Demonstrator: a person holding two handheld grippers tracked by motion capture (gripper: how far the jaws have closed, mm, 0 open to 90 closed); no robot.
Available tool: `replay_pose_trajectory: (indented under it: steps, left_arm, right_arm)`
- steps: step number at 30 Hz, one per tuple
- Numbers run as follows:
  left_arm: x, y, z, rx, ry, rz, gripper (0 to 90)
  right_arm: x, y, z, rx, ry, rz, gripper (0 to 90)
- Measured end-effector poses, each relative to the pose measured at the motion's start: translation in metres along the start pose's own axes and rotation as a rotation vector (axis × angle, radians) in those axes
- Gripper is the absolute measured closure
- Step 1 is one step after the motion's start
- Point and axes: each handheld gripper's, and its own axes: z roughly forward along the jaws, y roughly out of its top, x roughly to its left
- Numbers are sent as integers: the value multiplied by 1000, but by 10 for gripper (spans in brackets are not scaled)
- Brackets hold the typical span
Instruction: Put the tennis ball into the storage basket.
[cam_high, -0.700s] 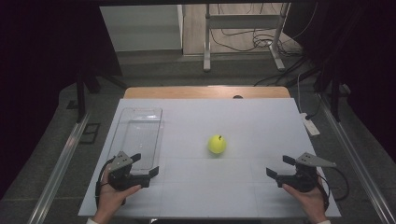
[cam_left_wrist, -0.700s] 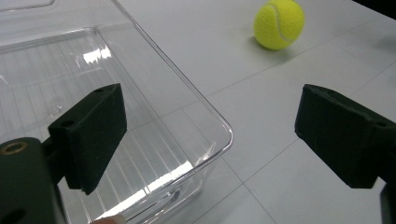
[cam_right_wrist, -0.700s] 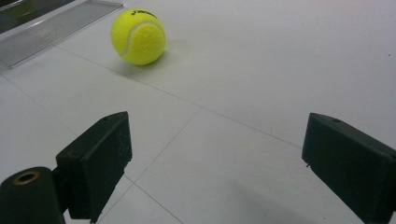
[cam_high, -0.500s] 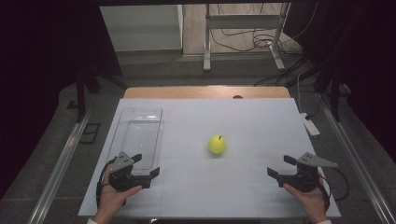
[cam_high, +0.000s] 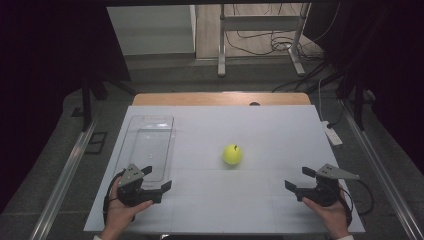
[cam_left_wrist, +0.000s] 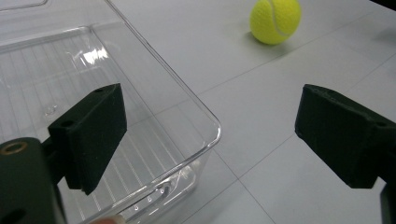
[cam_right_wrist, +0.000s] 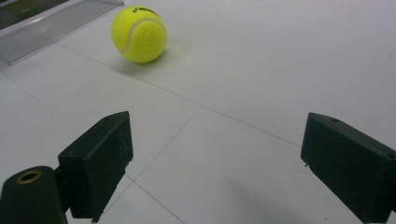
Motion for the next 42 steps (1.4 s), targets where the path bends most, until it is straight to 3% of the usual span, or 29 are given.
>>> replay_pose_trajectory:
  steps: [10,42]
  left_arm:
    - [-1,3,0,-9,-3,4,102]
    - [-9,25,10,61,-34,41,101]
  right_arm:
    - [1,-1,0,6,2,3,97]
    - [0,-4,-1,10,-6,18,98]
